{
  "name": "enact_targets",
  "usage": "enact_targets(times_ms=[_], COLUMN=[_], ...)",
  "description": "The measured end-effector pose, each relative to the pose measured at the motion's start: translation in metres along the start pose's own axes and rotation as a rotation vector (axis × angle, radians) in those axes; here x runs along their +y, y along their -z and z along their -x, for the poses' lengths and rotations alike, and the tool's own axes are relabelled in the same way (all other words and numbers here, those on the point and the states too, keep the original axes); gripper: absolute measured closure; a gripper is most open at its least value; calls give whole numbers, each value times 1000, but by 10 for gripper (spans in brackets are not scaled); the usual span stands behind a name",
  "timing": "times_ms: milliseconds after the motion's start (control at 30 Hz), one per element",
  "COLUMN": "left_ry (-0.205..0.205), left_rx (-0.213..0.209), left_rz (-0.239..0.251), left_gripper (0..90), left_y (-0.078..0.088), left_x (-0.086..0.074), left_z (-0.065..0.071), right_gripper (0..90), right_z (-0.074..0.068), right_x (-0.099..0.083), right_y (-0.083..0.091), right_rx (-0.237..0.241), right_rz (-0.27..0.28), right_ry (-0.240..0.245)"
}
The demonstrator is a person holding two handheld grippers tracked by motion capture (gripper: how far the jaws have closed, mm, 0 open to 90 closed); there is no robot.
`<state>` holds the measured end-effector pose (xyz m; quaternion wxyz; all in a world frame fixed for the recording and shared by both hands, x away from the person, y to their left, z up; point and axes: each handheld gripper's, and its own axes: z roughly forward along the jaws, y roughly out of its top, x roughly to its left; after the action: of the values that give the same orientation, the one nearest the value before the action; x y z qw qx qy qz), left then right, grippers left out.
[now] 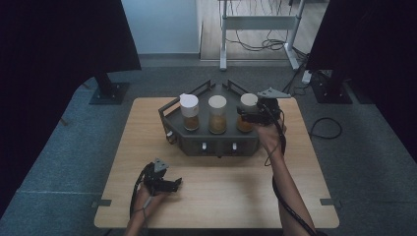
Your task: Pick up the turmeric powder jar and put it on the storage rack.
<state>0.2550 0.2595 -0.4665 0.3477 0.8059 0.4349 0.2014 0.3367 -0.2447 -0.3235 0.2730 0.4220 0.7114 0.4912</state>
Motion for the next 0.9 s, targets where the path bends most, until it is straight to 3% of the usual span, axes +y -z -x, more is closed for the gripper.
enact_targets(times_ms=[900], left_ry=[0], left_rx=[0], left_rz=[0], left_gripper=[33], left_y=[0], left_x=[0], left_z=[0], right_gripper=[129], right_z=[3], right_x=[-4], right_y=[16], right_rx=[20], right_rz=[8], right_ry=[1])
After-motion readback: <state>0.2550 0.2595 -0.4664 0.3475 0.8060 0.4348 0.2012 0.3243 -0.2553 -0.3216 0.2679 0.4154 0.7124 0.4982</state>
